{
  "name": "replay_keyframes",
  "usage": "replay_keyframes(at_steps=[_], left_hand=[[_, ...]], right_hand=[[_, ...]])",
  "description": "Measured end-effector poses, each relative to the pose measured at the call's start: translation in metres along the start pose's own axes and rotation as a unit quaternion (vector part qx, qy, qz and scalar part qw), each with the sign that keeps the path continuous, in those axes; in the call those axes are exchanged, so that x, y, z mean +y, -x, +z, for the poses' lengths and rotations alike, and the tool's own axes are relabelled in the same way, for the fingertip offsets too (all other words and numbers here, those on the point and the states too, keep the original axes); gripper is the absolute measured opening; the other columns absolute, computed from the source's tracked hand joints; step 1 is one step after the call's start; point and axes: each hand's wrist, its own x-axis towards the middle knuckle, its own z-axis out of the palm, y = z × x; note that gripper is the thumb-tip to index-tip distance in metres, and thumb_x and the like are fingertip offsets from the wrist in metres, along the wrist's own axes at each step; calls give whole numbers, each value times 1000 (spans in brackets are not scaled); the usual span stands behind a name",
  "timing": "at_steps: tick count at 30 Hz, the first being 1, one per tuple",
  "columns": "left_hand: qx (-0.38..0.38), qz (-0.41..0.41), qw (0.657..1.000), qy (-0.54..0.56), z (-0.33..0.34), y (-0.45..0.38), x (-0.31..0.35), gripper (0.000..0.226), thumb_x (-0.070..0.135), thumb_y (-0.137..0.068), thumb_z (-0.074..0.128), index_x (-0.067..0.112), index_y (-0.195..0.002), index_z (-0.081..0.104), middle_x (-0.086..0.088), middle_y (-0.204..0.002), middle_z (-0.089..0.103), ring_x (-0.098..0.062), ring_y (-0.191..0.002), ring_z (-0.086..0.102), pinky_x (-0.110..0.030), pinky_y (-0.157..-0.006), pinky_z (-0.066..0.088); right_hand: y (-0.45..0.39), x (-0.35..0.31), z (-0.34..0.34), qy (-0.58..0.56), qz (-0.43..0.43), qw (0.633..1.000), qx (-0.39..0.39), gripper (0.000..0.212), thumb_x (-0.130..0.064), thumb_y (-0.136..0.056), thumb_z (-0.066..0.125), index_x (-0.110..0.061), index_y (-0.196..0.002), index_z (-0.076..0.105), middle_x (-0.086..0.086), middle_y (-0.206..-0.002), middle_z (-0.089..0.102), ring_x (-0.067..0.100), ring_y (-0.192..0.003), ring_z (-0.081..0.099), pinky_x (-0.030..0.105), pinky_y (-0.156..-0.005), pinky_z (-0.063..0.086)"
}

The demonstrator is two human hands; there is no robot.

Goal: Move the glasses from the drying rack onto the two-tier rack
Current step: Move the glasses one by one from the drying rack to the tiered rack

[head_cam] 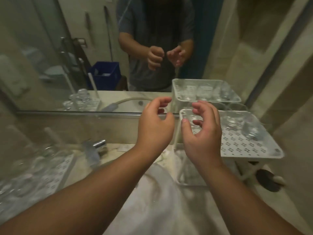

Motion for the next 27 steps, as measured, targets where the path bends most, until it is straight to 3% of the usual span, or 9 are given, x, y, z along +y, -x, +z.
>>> replay_keyframes(at_steps=[5, 8, 11, 14, 16, 18, 20, 23, 27], left_hand=[[69, -65, 994, 51, -103, 8, -21, 36, 7, -85, 58, 39, -100, 65, 21, -105, 63, 9, -91, 61, -7, -65, 46], [120, -90, 987, 50, -164, 14, -37, 34, 7, -83, 58, 38, -95, 66, 19, -105, 64, -1, -90, 63, -21, -69, 50], [154, -118, 980, 46, -220, 23, -55, 34, 7, -84, 59, 37, -98, 66, 17, -108, 63, 6, -81, 62, -19, -66, 49], [176, -142, 973, 45, -268, 34, -70, 33, 9, -84, 60, 37, -101, 67, 15, -112, 61, 7, -71, 61, -22, -61, 52], [193, -157, 967, 49, -296, 39, -79, 32, 9, -84, 60, 36, -100, 67, 14, -113, 61, 0, -89, 64, -30, -75, 54], [209, -167, 963, 42, -322, 44, -85, 31, 8, -84, 60, 34, -99, 67, 13, -111, 62, -13, -100, 64, -38, -85, 52], [221, -165, 961, 29, -346, 50, -92, 29, 8, -85, 61, 34, -97, 66, 13, -108, 63, -7, -82, 63, -28, -71, 53], [236, -165, 958, 3, -382, 61, -103, 27, 10, -87, 62, 35, -98, 65, 14, -105, 64, 2, -48, 52, -18, -43, 43], [264, -174, 948, -34, -422, 80, -125, 29, 11, -86, 62, 38, -96, 63, 9, -105, 67, 2, -40, 46, -18, -38, 36]], right_hand=[[29, -53, 81, -60, 2, 996, -59, 38, -24, -85, 60, -26, -122, 54, -8, -135, 45, 7, -117, 55, 35, -89, 54], [52, -81, 125, -79, 12, 991, -107, 40, -23, -85, 62, -27, -123, 53, -9, -141, 40, 6, -118, 54, 33, -91, 53], [75, -104, 164, -87, 18, 983, -159, 43, -18, -86, 65, -27, -125, 51, -8, -152, 29, 7, -120, 53, 32, -92, 52], [94, -124, 198, -81, 18, 975, -205, 44, -18, -87, 67, -30, -125, 50, -10, -161, 17, -9, -115, 49, 20, -89, 48], [104, -138, 219, -74, 17, 969, -234, 45, -19, -87, 66, -35, -125, 49, -11, -164, 9, -15, -115, 46, 17, -86, 46], [115, -150, 238, -71, 21, 962, -262, 47, -20, -87, 67, -36, -126, 47, -10, -165, 2, -1, -129, 45, 27, -90, 50], [125, -162, 256, -72, 23, 955, -288, 51, -21, -86, 66, -36, -130, 46, -11, -166, -3, 8, -134, 44, 34, -94, 51], [144, -178, 278, -64, 9, 947, -315, 54, -25, -86, 66, -39, -133, 43, -15, -165, -7, 15, -139, 40, 31, -93, 49], [170, -193, 306, -44, -1, 931, -363, 62, -29, -88, 64, -40, -142, 36, -19, -164, -6, 12, -140, 37, 35, -99, 48]])
